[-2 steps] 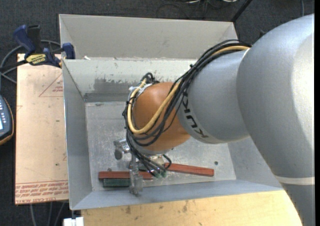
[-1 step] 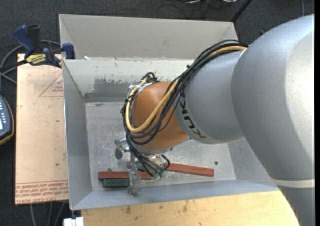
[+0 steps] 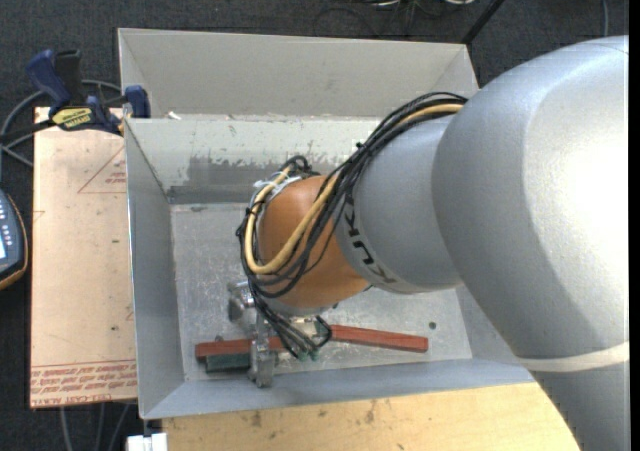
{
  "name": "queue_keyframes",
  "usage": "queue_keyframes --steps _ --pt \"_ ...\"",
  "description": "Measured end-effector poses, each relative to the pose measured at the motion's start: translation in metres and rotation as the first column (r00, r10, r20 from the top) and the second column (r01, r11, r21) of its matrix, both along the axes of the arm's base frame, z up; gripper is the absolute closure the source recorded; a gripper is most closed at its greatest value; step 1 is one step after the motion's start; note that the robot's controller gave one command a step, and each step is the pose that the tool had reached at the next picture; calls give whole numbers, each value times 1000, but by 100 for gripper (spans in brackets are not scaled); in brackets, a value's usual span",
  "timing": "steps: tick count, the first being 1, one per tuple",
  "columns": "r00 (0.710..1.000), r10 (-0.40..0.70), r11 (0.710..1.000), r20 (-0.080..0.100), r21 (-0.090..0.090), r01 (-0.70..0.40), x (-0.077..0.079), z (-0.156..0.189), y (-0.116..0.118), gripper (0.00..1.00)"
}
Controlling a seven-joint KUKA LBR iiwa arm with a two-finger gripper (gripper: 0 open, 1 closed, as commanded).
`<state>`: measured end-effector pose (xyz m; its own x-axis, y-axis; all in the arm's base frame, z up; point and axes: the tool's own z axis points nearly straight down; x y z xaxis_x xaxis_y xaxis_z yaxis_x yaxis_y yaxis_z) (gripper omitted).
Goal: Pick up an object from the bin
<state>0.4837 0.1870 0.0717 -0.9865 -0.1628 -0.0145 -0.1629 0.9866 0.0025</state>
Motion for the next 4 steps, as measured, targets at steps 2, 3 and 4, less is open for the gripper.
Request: queue_keyframes --steps 2,3,4 --pt "1000 -2 1000 -10 -2 2 1 0 0 100" --pt "1000 -4 1000 -13 -3 4 2 8 0 100" --pt "1000 -6 1000 -12 -3 6 2 18 1 100"
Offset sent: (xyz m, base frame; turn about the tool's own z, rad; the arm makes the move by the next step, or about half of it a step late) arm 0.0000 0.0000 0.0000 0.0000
